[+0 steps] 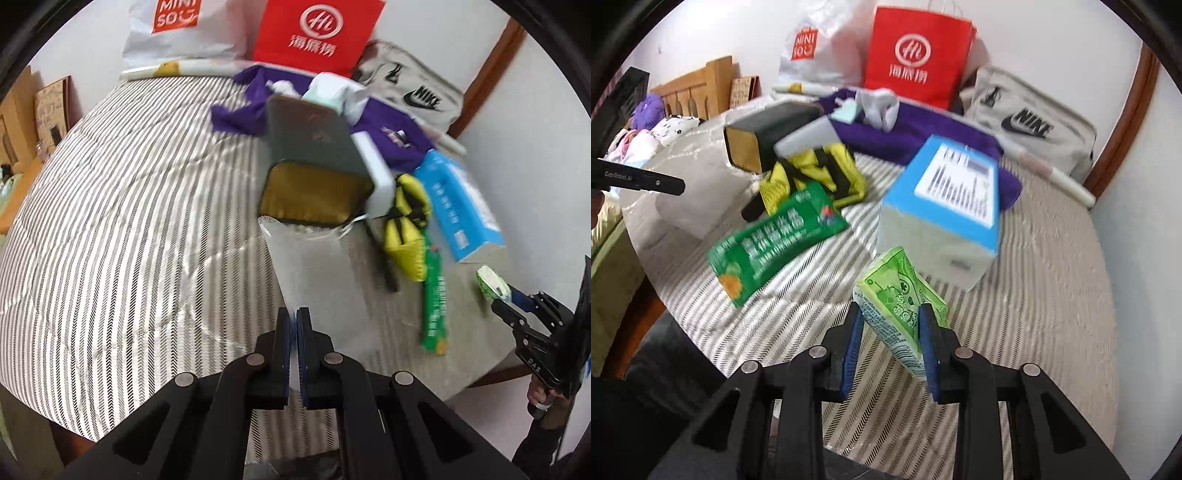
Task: Organize soft objects
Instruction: 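Grasp the green wet-wipe pack with the right tool while the left tool grasps the white mesh bag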
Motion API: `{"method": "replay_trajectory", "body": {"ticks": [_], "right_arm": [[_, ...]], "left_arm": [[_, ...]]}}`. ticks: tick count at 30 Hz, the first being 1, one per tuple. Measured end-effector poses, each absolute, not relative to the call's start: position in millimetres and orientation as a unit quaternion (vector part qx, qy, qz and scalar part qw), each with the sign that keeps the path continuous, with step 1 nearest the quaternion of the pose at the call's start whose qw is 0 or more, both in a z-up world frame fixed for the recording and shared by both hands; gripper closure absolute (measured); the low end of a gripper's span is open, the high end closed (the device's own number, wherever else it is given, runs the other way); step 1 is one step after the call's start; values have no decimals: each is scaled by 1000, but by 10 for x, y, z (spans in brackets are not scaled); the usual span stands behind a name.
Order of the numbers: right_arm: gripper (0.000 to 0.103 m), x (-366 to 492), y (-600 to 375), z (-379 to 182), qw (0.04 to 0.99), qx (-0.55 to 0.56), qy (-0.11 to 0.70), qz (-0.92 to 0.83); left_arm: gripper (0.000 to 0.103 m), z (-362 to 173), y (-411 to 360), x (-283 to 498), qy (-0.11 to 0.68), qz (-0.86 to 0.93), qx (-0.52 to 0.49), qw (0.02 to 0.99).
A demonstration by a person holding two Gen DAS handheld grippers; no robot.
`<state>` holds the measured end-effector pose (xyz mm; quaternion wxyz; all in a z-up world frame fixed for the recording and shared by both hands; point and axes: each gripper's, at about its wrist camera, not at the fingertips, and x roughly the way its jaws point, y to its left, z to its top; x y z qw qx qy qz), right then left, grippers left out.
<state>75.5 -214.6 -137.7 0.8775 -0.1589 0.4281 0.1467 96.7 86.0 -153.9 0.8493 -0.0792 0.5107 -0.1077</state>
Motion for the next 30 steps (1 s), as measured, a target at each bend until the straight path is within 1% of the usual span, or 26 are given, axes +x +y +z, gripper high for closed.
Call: {"method": "replay_trajectory", "body": {"ticks": [2,3,4,5,6,8,9,10,11,12,13,14,16,18,21,25,26,28,29,30], "right_arm": [[64,749,-2113,-1420,880,-158,421,153],[57,740,-2092,-1430,881,-161,416,158],[48,732,-2083,-1435,882,-158,413,163],[45,724,-2083,-1440,883,-154,411,166],[40,715,-2083,-1443,883,-153,410,168],[36,700,-2111,-1435,888,-152,404,159],[31,701,-2132,-1434,890,-148,403,155],[25,707,-2165,-1431,892,-139,402,153],[22,721,-2201,-1433,894,-127,402,153],[21,741,-2231,-1442,895,-117,403,154],[21,763,-2247,-1455,895,-113,404,152],[21,791,-2259,-1479,894,-112,407,148],[21,849,-2264,-1532,890,-112,416,149],[20,885,-2258,-1571,887,-104,421,162],[14,942,-2236,-1622,883,-93,426,175],[16,1006,-2191,-1710,881,-93,432,171],[16,1013,-2194,-1723,881,-89,432,172],[17,1001,-2218,-1722,883,-81,428,173],[17,993,-2230,-1718,884,-77,426,174],[18,988,-2238,-1713,885,-75,426,172]], "left_arm": [[86,-1614,846,1014,519,-98,-74,846],[71,-1643,829,1035,524,-94,-74,843],[60,-1665,816,1048,526,-94,-74,842],[56,-1671,793,1050,521,-97,-77,844],[49,-1668,773,1052,518,-99,-78,846],[43,-1651,721,1057,513,-102,-78,849],[39,-1650,683,1069,512,-103,-80,849],[36,-1661,622,1094,513,-106,-79,848],[36,-1675,575,1115,516,-108,-76,846],[34,-1690,522,1135,519,-108,-71,845],[30,-1694,456,1157,516,-102,-61,848],[29,-1703,397,1176,515,-96,-52,850],[20,-1714,316,1209,516,-87,-39,851],[15,-1724,256,1244,516,-81,-34,852],[13,-1748,175,1267,513,-67,-11,856],[14,-1778,91,1260,502,-54,20,863],[15,-1776,87,1254,498,-51,24,865],[34,-1762,89,1244,490,-38,32,870],[40,-1749,111,1238,484,-36,31,874],[51,-1740,128,1231,481,-35,31,875]]}}
